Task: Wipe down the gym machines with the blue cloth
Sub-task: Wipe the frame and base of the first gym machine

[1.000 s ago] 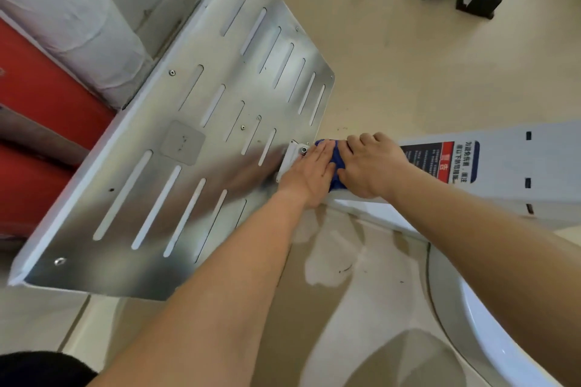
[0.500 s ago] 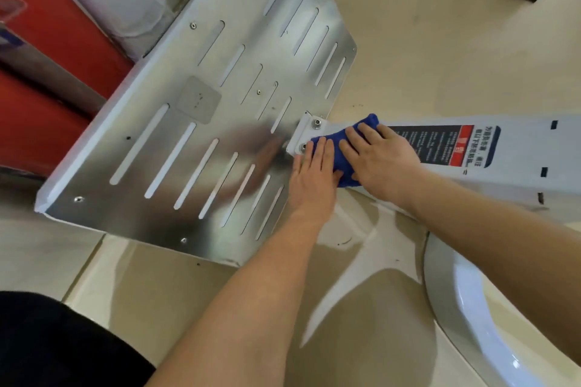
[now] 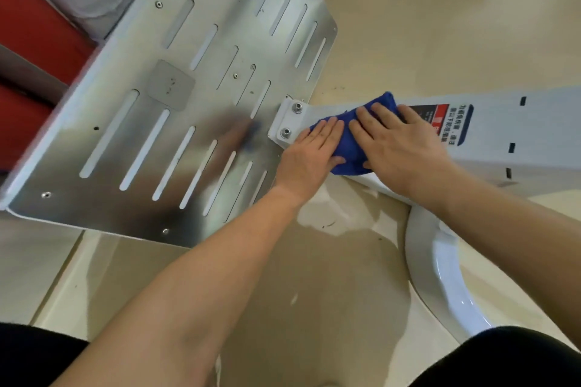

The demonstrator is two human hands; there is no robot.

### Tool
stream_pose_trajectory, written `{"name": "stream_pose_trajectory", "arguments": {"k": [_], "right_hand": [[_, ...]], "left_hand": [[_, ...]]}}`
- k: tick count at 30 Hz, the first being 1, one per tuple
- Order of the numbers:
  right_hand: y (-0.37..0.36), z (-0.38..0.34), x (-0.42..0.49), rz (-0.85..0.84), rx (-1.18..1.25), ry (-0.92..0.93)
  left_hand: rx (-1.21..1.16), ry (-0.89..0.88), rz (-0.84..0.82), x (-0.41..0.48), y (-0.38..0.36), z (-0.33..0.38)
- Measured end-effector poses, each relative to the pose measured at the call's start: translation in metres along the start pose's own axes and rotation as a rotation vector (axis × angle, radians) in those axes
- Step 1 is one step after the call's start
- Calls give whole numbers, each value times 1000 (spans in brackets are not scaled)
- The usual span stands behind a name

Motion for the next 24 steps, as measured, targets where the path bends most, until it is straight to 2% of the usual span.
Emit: {"name": "stream_pose_trajectory", "arguments": {"k": [4,7,10,14,18,24], "right_hand": [[3,-25,48,-25,54,14],[-4,-34,54,12,48,-64],[-10,-31,26,42,52,-146],[-4,-9,-38,47,29,-254],[2,7,-116,159,0,-410],[5,7,-126,206,14,-472]], "left_hand": [[115,130,-107,10,-17,-42],[138,166,-137,13,-19,-45],[97,74,-140,12,-3,-17],[5,-68,-13,4,30,48],[-45,-204,54,-4,50,111],[-42,-275,27,5,55,115]]}}
Point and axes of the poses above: each hand's wrist, its own x-axis towards the middle knuckle, its own y-axis out of the back of the hand, z = x × y, the point moved 4 cm from there along x, towards the middle knuckle, and after that the axes turned 14 degrees about y, right-handed, at the moved point
